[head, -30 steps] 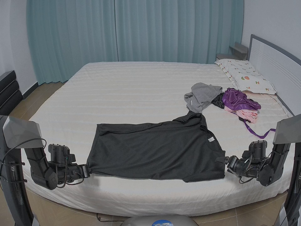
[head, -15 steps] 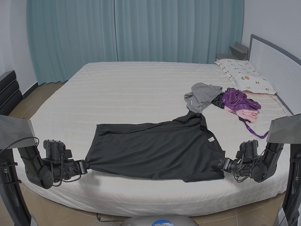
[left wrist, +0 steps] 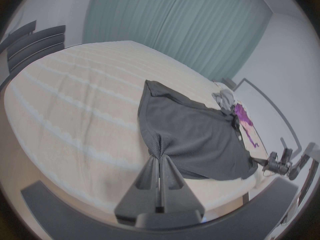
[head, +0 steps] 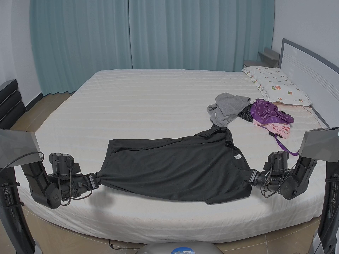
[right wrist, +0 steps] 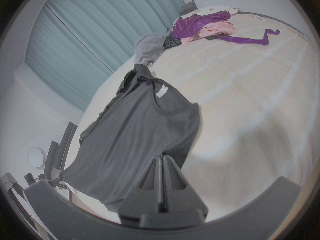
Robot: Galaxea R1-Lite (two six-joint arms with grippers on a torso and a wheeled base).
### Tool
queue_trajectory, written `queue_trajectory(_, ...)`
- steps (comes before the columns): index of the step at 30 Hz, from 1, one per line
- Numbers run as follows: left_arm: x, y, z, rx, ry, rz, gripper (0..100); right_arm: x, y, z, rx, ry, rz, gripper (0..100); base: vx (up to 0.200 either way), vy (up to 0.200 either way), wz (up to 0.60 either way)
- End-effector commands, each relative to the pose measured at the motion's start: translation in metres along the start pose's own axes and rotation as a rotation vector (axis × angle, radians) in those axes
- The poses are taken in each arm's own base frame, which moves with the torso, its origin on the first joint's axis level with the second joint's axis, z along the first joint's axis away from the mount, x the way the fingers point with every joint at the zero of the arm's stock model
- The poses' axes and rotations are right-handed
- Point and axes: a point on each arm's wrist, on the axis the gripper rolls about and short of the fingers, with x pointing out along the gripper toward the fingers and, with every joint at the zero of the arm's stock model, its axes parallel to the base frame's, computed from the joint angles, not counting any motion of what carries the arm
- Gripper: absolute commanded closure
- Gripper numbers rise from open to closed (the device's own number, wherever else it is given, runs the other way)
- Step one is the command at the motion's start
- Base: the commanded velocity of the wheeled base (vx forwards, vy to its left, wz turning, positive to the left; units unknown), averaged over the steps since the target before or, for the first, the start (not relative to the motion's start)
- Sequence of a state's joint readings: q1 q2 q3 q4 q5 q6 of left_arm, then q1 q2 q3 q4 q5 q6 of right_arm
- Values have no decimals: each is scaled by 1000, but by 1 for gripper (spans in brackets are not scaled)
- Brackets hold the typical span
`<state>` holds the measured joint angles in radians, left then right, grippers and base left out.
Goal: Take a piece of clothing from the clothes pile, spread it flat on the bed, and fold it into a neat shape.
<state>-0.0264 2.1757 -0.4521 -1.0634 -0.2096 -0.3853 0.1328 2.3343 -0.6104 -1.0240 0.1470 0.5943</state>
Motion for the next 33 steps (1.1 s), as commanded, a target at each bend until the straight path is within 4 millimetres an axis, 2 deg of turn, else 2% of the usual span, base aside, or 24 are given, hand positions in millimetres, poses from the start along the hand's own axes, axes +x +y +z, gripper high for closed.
queue_trajectory(1,13,-1,12,-53,-60,22,100,10,5,17,4,-57,31,100,0,0,0)
queue_trajectory(8,35,5,13,-70,-80,84,100,28,13,43,18,-106,43,100,0,0,0)
queue_trajectory(17,60,10,16,-105,-111,116,100,65,25,76,36,-144,53,100,0,0,0)
queue_trajectory(20,65,10,17,-133,-117,113,100,77,27,80,34,-157,44,100,0,0,0)
queue_trajectory(26,74,11,7,-132,-87,115,100,98,28,73,27,-138,32,100,0,0,0)
queue_trajectory(27,75,10,6,-132,-84,114,100,101,28,72,26,-136,32,0,0,0,0)
queue_trajectory(32,79,9,4,-147,-82,111,100,99,29,73,24,-147,41,0,0,0,0)
queue_trajectory(33,79,8,4,-156,-82,108,100,91,32,79,28,-169,55,0,0,0,0)
